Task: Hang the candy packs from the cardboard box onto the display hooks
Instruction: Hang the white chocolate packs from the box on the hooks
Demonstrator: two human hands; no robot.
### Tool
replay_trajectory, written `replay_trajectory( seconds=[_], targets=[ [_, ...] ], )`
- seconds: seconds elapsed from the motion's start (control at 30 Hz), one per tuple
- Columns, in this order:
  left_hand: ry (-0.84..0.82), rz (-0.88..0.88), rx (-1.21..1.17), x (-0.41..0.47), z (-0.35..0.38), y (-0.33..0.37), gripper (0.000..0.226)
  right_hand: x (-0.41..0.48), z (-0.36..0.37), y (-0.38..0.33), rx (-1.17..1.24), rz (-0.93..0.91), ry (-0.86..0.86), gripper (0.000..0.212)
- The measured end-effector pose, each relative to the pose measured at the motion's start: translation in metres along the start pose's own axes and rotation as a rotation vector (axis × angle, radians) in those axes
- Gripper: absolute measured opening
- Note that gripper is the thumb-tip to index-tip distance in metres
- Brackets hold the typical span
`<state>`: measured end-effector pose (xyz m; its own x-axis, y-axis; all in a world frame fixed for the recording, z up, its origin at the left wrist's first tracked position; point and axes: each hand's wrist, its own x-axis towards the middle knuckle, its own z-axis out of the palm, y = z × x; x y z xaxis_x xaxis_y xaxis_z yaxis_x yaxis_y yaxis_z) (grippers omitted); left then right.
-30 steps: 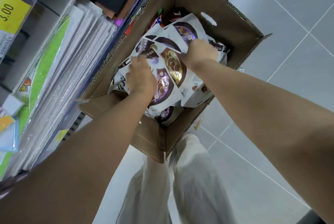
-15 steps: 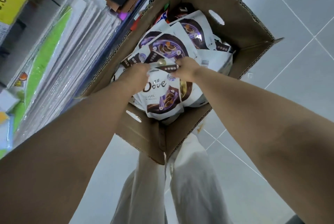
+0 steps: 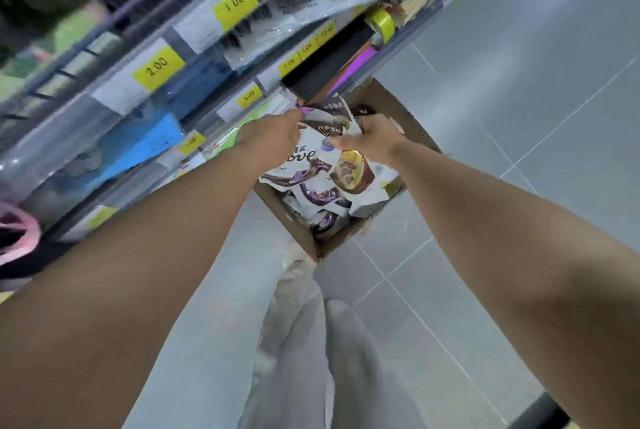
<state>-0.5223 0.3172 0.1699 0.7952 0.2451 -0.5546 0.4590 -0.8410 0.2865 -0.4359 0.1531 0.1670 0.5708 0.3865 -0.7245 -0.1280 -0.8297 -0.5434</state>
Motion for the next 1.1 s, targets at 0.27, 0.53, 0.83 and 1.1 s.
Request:
replay_trajectory(
  seconds=[0.27, 0.53, 0.83, 1.1],
  targets=[
    [0.323, -0.234, 0.031, -0.214, -0.084, -0.012, 0.032, -0.179, 0.027, -0.104, -0.167, -0.343, -0.073, 0.058],
    [0.585, -0.499, -0.133, -0.421, -0.116, -0.063, 0.030, -0.331, 0.106, -0.188, -0.335, -0.539, -0.241, 0.037],
    [0.808, -0.922, -0.659, -0.584, -0.092, -0.167, 0.019, -0.420, 0.257, -0.260, -0.444, -0.697, -0.418, 0.037],
    [0.800, -1.010, -0.802, -0.651, -0.042, -0.277, 0.024, -0.438, 0.381, -0.274, -0.365, -0.593, -0.377, 0.029]
  ],
)
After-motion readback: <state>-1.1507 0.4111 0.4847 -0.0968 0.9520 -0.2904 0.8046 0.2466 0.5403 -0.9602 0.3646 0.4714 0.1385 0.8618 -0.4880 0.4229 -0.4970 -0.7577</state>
